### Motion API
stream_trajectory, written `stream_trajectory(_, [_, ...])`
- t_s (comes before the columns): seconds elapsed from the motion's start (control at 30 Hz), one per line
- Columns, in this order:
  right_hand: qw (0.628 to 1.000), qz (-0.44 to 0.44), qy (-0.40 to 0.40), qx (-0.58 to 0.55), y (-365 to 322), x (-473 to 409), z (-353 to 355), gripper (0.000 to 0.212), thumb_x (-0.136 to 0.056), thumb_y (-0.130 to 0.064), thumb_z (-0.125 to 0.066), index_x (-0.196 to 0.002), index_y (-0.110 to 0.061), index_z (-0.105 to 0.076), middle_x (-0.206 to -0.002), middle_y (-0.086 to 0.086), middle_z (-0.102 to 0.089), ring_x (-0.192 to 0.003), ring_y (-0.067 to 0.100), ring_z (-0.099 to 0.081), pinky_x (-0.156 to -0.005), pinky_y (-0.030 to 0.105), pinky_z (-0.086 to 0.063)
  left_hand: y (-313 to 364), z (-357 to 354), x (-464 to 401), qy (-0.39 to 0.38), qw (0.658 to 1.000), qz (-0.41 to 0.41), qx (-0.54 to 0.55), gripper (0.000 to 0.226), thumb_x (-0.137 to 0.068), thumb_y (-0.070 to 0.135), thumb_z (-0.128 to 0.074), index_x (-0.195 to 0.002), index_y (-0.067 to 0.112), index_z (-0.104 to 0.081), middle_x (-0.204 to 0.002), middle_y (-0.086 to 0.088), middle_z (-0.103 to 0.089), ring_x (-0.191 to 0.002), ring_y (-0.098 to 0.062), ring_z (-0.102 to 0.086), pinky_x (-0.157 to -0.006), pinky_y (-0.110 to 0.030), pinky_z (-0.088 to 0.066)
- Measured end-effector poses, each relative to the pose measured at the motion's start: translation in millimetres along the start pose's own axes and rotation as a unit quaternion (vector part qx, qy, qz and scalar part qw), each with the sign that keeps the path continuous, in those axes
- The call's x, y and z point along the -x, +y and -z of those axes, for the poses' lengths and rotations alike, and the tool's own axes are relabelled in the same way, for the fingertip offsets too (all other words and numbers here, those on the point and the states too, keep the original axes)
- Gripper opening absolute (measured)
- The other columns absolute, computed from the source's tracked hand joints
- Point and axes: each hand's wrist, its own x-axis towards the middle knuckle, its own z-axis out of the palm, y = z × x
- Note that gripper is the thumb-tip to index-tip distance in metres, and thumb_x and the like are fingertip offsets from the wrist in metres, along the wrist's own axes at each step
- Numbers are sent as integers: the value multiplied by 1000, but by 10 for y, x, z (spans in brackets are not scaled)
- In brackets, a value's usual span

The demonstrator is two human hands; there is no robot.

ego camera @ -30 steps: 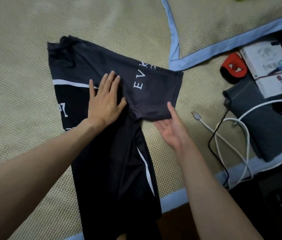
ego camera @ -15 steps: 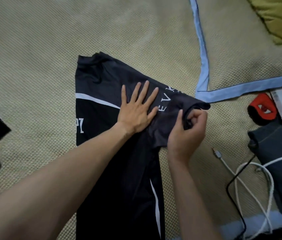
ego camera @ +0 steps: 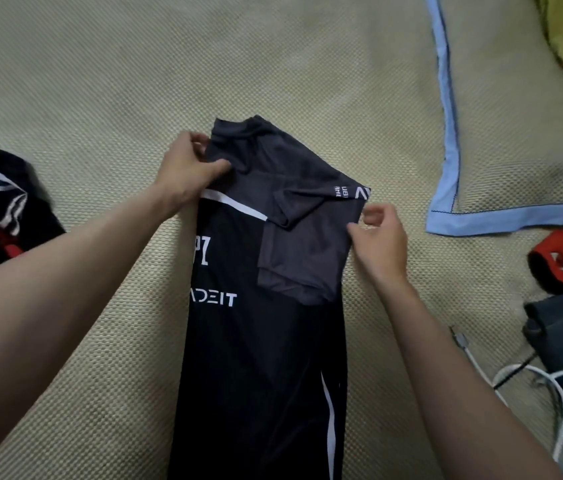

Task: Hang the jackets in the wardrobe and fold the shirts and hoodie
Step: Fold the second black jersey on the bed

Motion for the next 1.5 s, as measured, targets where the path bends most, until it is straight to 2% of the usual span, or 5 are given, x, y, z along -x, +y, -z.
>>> stream_trajectory(0.37, [970,-104,-153,-157,-419,-805,-210,66,-69,-21,-93,-124,0,-64,-112,14,-72,-103,27,-72,-93,41,-60,247,-91,-336,-91,986,21,139,16,-91,8,-71,-105,15,-71,-101,-3,-73,-101,-19,-72,-79,-23,-59])
stream_trajectory(0.67, [980,63,-137,-127,-1426,-1189,347,49,-77,-19,-87,-120,-10,-67,-87,0,-72,-61,1,-67,-54,18,-50,1062,402,-580,-20,973,-69,218,30,-85,11,-72,-114,6,-67,-106,-5,-75,-96,-13,-74,-89,-32,-59])
stream_trajectory(0.9, [949,236,-207,-36,-1796,-409,887,47,-80,-20,-86,-123,-13,-69,-80,-4,-72,-74,5,-71,-73,19,-56,1291,1064,175,-75,973,-218,-22,26,-94,23,-66,-120,24,-62,-106,17,-70,-95,8,-65,-87,-13,-52])
stream_trajectory(1.27, [776,244,-515,271,248,1483,1013,49,-77,-32,-80,-124,-36,-66,-115,-22,-62,-105,-5,-57,-91,12,-44,-903,872,2685,-504,655,-305,-473,46,-83,37,-45,-129,33,-41,-128,13,-56,-115,-14,-61,-97,-34,-50])
stream_trajectory(1.5, [915,250,-226,222,55,1069,506,42,-90,-31,-71,-128,-17,-60,-123,-1,-62,-115,17,-57,-103,40,-48,-781,764,1791,-233,856,-260,-381,48,-86,32,-67,-131,27,-50,-127,1,-60,-110,-23,-61,-91,-42,-52])
